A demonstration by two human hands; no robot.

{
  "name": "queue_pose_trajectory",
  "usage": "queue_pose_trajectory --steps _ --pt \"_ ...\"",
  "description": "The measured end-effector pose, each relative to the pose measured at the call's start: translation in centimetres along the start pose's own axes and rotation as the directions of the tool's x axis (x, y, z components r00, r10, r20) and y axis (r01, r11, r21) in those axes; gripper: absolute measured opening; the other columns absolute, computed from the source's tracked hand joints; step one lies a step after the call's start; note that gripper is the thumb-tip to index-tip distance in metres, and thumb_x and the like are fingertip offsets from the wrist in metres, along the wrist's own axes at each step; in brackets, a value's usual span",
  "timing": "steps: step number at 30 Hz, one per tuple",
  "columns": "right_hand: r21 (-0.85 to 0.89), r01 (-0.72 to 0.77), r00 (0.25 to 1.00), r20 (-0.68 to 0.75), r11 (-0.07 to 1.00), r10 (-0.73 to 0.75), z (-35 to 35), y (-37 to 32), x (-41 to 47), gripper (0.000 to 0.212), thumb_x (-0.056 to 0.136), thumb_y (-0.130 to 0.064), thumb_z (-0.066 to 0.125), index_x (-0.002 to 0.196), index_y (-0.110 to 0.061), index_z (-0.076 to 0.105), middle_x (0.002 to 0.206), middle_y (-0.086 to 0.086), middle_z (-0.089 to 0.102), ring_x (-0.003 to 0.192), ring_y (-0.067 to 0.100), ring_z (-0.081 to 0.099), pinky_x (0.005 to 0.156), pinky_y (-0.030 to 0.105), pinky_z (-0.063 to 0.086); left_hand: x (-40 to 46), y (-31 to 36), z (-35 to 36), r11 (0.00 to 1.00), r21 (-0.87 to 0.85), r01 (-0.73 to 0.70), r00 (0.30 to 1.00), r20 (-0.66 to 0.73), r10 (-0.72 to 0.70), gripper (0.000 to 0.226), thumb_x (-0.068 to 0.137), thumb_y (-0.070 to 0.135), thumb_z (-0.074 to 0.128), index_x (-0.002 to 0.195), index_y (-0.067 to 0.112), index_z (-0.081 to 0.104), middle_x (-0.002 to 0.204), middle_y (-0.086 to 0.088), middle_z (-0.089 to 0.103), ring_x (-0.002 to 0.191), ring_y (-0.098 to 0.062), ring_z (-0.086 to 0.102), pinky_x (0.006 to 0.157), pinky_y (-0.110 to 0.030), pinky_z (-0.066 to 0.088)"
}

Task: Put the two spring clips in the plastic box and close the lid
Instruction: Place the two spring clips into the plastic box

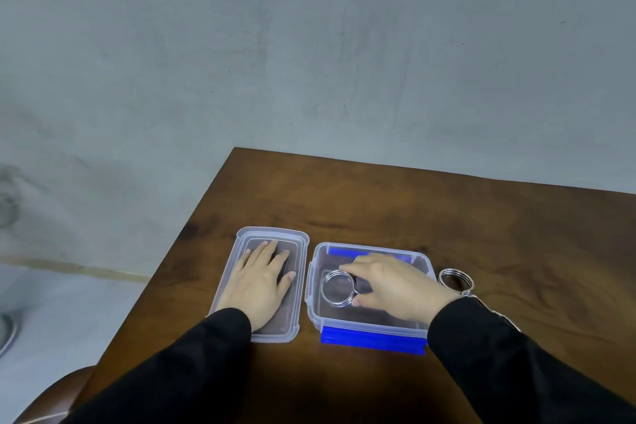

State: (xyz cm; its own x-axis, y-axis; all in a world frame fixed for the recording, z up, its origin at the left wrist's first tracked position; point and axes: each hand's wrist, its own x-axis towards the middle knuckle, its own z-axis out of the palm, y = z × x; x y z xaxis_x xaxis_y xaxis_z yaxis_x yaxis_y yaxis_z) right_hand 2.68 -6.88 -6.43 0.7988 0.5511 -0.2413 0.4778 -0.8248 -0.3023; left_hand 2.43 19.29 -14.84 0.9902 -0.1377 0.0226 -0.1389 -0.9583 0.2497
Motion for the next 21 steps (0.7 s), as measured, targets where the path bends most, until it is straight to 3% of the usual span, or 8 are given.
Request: queue_pose_trajectory --steps 5,17,21 --pt "-0.014 0.011 1.0 0.017 1.0 -0.011 1.2 -0.1 0.2 0.059 0.095 -0.033 0.067 0.149 -0.031 0.046 0.132 -0.006 0.062 0.118 0.014 0.058 0.098 0.031 0.051 0.1 -0.2 0.2 1.0 0.005 -0.005 1.0 -0.008 0.005 0.057 0.099 0.055 0.027 0.15 0.029 0.032 0.16 0.002 0.029 0.147 -0.016 0.023 0.119 -0.035 0.009" --pt "-0.002 -0.019 1.0 0.001 1.0 0.019 2.7 0.5 0.4 0.057 0.093 -0.03 0.07 0.146 -0.033 0.051 0.135 -0.008 0.061 0.118 0.013 0.059 0.099 0.031 0.053 0.2 -0.1 0.1 1.0 0.016 0.005 1.0 -0.011 -0.005 0.057 0.099 0.055 0.029 0.15 0.03 0.032 0.16 0.003 0.029 0.147 -0.016 0.023 0.118 -0.035 0.01" --pt "0.125 -0.03 0.999 -0.03 0.992 0.034 1.1 1.0 -0.5 0.059 0.091 -0.042 0.069 0.147 -0.035 0.05 0.143 -0.015 0.054 0.126 0.009 0.054 0.104 0.03 0.048 0.2 0.0 0.0 1.0 0.013 0.014 1.0 0.001 -0.014 0.057 0.099 0.055 0.029 0.15 0.03 0.032 0.16 0.003 0.029 0.147 -0.016 0.023 0.119 -0.035 0.011"
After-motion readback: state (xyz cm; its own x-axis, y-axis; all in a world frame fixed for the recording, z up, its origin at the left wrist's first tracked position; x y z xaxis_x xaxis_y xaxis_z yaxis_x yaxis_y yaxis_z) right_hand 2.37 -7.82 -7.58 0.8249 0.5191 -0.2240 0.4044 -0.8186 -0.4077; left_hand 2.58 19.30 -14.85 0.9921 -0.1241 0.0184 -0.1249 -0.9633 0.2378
